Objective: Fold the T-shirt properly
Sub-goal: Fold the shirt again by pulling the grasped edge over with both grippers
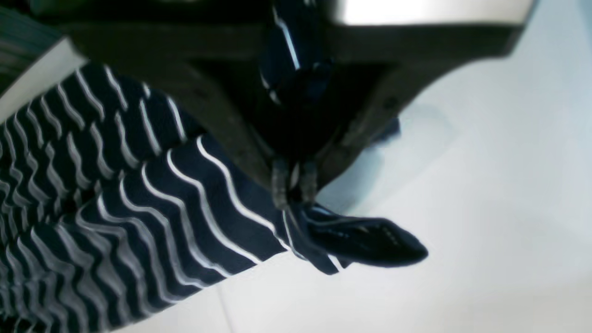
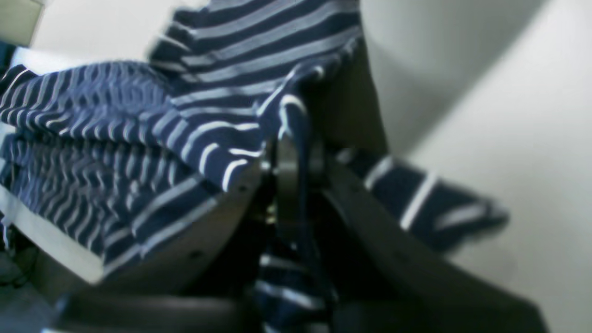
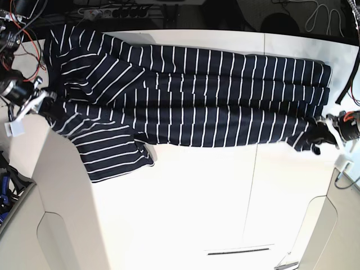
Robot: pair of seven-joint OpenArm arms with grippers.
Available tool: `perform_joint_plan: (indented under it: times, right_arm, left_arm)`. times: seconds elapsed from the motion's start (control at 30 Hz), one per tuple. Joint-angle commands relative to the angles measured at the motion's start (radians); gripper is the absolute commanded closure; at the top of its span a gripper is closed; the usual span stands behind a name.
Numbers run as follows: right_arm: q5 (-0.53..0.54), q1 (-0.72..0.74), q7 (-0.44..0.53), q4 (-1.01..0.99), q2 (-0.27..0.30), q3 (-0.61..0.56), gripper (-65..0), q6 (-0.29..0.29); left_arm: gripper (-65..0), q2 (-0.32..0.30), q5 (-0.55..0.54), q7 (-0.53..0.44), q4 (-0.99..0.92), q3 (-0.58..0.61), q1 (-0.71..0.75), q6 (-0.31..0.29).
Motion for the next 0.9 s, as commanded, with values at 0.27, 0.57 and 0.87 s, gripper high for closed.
perform_joint_plan:
  times: [0.27, 0.57, 0.87]
  right_arm:
    - [-0.036, -0.080, 0.030, 0.013, 0.014, 0.029, 0.0, 0.002]
    - [-0.070, -0.063, 0.180, 0.011, 0.010, 0.029, -42.2, -0.009]
    - [-0.192, 0.079, 0.265, 0.002, 0.005, 0.028, -42.2, -0.024]
  left_arm:
    - [0.0, -0.027, -0.018, -0.007, 0.030, -0.010, 0.064, -0.006]
    - [0.0, 0.000, -0.010, -0.021, 0.030, -0.010, 0.064, -0.006]
    - [0.0, 0.019, -0.010, -0.021, 0.030, -0.010, 0.064, -0.006]
